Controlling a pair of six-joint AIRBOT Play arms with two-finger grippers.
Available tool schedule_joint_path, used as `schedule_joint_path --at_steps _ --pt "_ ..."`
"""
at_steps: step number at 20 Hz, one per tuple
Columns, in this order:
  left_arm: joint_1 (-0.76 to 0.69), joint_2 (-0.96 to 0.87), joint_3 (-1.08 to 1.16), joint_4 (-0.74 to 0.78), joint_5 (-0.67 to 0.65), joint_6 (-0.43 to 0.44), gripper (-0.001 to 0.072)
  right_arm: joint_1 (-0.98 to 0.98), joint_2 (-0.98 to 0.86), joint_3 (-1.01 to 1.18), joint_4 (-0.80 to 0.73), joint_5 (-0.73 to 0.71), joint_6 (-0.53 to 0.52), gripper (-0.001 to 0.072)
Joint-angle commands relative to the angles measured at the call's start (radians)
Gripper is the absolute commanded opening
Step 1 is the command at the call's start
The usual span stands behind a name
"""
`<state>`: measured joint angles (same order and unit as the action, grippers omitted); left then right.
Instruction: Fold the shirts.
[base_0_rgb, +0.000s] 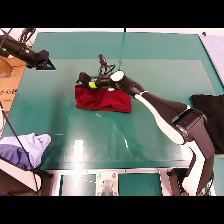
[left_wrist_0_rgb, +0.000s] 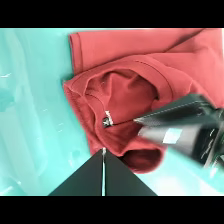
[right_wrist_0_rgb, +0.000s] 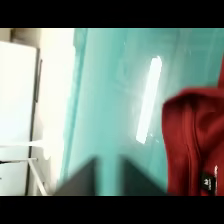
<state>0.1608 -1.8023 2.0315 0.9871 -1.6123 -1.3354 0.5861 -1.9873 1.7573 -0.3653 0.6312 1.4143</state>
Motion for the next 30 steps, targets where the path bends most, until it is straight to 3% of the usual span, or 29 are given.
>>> schedule_joint_path --at_steps 1,5,9,11,12,13,14,18,24,25,26,27,30 --pt "0.010 0.002 0.001 0.006 -0.003 0.013 0.0024 -0.134 0.034 0.010 -0.005 0.224 -0.045 0.0020" --pt "0.010 0.002 0.001 0.006 -0.005 0.013 0.0024 -0.367 0.106 -0.023 -0.114 0.529 -0.034 0.0020" --pt "0.010 0.002 0.001 0.005 -0.027 0.009 0.0024 -0.551 0.241 -0.202 -0.301 0.563 -0.040 0.0020" --pt "0.010 0.002 0.001 0.005 -0.026 0.009 0.0024 -0.621 0.277 -0.320 -0.348 0.567 -0.108 0.0022" --pt "0.010 0.002 0.001 0.005 -0.026 0.009 0.0024 -0.647 0.276 -0.375 -0.343 0.566 -0.114 0.0102" --pt "0.010 0.002 0.001 0.005 -0.026 0.009 0.0024 -0.661 0.273 -0.430 -0.343 0.549 -0.114 0.0362" --pt "0.010 0.002 0.001 0.005 -0.027 0.009 0.0024 -0.663 0.267 -0.473 -0.343 0.520 -0.114 0.0530" --pt "0.010 0.002 0.001 0.005 -0.013 0.009 0.0024 -0.603 0.197 -0.533 -0.310 0.457 -0.123 0.0530" --pt "0.010 0.002 0.001 0.010 0.018 0.009 0.0024 -0.432 0.138 -0.512 -0.013 0.317 -0.249 0.0529" --pt "0.010 0.002 0.001 0.010 0.024 0.009 0.0024 -0.412 0.138 -0.491 -0.002 0.305 -0.248 0.0424" --pt "0.010 0.002 0.001 0.010 0.027 0.009 0.0024 -0.399 0.138 -0.465 -0.001 0.306 -0.249 0.0103" --pt "0.010 0.002 0.001 0.010 0.025 0.009 0.0024 -0.392 0.138 -0.427 0.000 0.328 -0.248 0.0019" --pt "0.010 0.002 0.001 0.010 0.017 0.009 0.0024 -0.398 0.171 -0.299 -0.001 0.417 -0.244 0.0020"
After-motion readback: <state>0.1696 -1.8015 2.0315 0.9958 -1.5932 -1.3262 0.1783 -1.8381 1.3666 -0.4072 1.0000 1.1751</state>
